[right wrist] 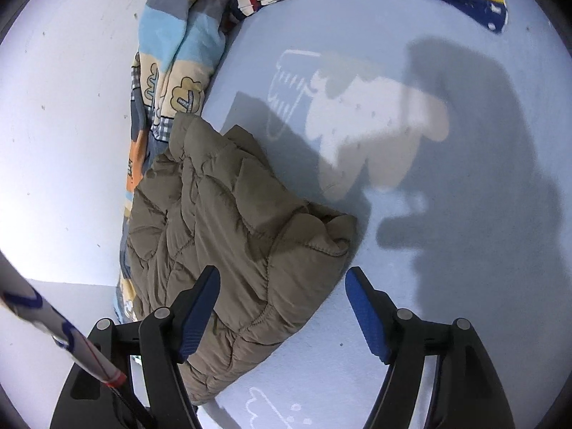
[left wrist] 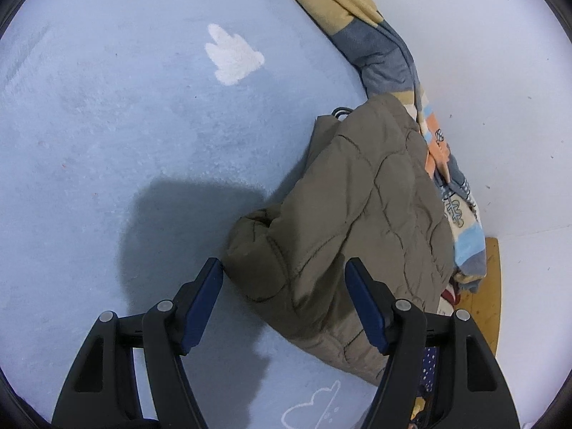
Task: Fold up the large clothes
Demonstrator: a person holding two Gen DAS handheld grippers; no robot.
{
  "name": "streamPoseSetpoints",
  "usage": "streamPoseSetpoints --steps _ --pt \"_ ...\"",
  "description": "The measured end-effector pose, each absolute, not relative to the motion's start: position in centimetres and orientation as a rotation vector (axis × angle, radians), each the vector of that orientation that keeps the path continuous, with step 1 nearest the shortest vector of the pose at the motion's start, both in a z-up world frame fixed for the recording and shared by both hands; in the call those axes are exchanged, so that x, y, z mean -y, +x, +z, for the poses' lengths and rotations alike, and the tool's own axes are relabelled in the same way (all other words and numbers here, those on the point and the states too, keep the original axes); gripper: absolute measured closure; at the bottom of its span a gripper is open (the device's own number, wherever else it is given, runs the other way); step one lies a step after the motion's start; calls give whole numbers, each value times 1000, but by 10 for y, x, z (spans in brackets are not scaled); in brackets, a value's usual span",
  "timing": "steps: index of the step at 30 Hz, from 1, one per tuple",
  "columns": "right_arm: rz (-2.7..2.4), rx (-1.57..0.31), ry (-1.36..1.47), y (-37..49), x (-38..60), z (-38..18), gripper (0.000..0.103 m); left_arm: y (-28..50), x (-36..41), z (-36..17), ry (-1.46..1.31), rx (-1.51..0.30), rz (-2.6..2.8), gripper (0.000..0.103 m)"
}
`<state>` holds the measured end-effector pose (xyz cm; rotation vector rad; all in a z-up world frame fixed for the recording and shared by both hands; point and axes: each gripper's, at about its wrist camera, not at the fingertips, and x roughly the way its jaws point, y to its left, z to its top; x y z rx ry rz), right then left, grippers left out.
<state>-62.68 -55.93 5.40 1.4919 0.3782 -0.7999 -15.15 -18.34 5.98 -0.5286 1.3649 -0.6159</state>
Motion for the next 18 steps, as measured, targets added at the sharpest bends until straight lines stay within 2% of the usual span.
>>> streamPoseSetpoints --steps 14,18 --pt "-796 -306 1526 -620 566 24 26 -145 195 36 -571 -1293 -642 32" --pt "-788 -291 1517 -617 573 15 21 -142 199 31 -598 -1288 -649 30"
